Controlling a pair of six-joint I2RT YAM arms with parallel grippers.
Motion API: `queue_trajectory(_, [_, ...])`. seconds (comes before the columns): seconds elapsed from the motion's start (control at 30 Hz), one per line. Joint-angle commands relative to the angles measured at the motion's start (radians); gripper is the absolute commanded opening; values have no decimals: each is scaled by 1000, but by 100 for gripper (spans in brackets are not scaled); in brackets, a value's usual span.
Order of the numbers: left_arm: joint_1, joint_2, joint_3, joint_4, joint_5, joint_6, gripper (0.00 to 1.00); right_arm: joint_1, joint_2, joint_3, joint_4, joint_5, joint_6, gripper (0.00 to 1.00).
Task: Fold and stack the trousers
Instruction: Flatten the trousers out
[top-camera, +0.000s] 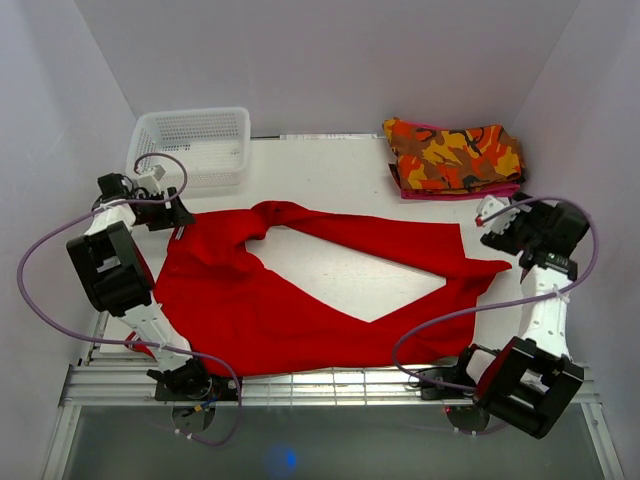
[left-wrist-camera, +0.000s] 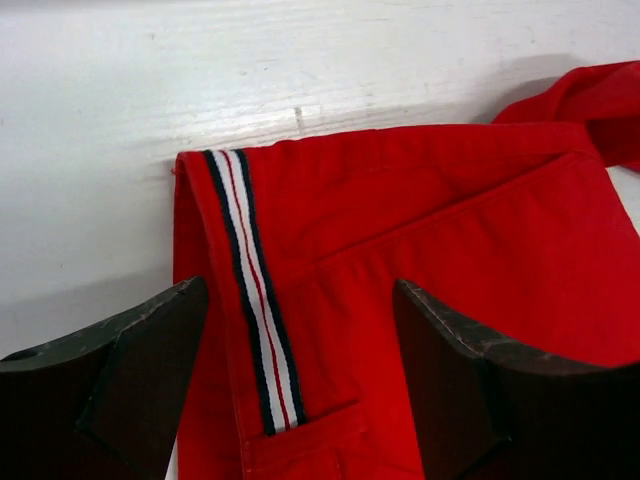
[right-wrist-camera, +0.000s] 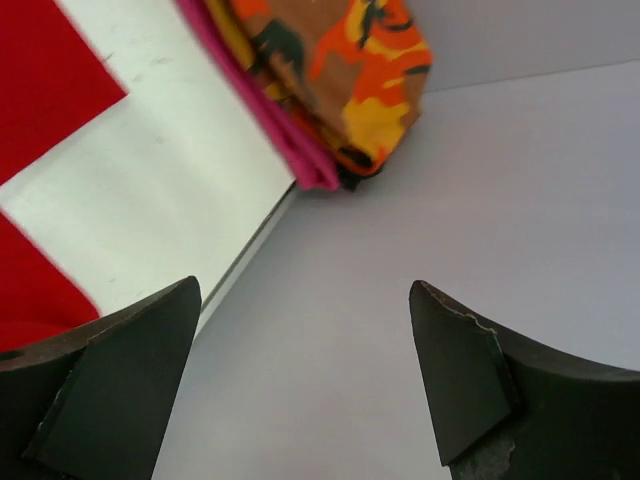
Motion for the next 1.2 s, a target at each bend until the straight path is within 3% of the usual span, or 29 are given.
queue_trajectory(0.0, [3, -73, 79, -89, 101, 169, 87, -1, 52, 221, -333, -115, 60, 90])
queue_trajectory(0.13, [1, -90, 130, -179, 138, 263, 88, 68, 217, 442, -547, -220, 189, 100])
queue_trajectory(0.23, [1, -113, 145, -219, 165, 310, 88, 131, 378, 569, -633, -203, 277, 88])
queue_trajectory(0.43, [-6, -130, 146, -257, 196, 321, 90, 203, 687, 731, -649, -103, 424, 79])
queue_trajectory(0.7, [-37, -121, 106, -280, 119, 310, 93, 294, 865, 711, -453, 33, 492, 79])
queue_trajectory(1.0, [-42, -66, 15, -259, 6, 258, 93, 364, 954, 636, -429, 194, 381, 77])
queue_trajectory(1.07, [-42, -44, 3, -244, -3, 232, 93, 369, 952, 620, -436, 220, 354, 70])
queue_trajectory(1.1, [-42, -36, 0, -230, -11, 212, 93, 371, 946, 596, -434, 243, 325, 57])
queue_trajectory(1.17, [-43, -1, -6, -218, -49, 192, 89, 375, 920, 573, -419, 266, 303, 42])
